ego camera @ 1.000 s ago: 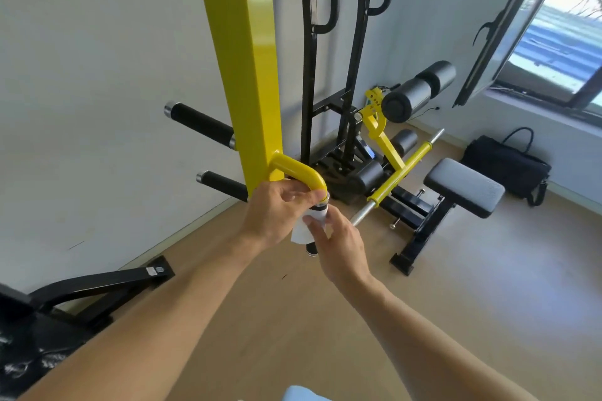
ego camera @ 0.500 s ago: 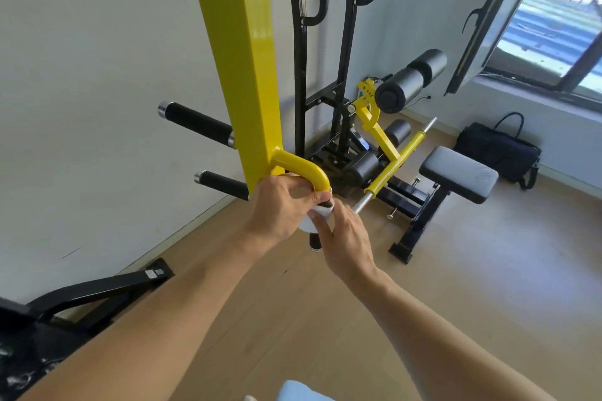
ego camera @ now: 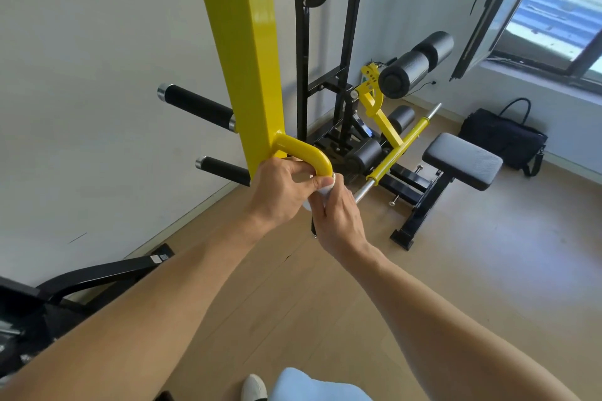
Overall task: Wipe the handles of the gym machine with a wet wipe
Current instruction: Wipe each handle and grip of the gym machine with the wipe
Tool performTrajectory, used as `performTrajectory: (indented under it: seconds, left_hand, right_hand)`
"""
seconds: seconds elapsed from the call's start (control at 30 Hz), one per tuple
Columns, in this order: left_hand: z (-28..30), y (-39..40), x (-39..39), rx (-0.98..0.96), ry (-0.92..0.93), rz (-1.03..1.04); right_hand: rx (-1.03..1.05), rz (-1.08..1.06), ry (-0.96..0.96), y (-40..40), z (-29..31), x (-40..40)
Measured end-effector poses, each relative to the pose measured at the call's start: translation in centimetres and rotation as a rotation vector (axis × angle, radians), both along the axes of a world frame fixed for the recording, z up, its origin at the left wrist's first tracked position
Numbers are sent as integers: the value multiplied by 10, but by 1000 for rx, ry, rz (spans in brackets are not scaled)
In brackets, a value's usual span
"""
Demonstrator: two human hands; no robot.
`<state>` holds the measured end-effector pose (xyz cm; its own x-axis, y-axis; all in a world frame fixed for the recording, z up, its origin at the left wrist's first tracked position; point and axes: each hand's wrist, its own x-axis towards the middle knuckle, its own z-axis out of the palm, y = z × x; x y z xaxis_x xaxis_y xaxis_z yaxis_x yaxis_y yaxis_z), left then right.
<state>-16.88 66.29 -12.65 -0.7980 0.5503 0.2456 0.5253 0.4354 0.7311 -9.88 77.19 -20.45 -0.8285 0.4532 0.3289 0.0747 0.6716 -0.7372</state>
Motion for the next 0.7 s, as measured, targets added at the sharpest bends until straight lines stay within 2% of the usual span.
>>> performTrajectory:
  seconds: [0.17,0.33,0.4,0.53,0.7]
  left_hand:
    - [1,-1,-2,13,-28,-17]
    - [-1,-4,-1,26,2,-45]
    - [-3,-4,-2,38,31,-42]
    - [-7,-5,0,29,132,-71]
    - [-12,-7,7,24,328,-47]
  right_hand:
    - [16,10,-228,-1,-25,12]
    - [-126,23,83,1,4,7]
    - [-83,21,85,2,4,8]
    - [-29,-11,-151,0,-13,12]
    - [-13,-56,116,-2,1,10]
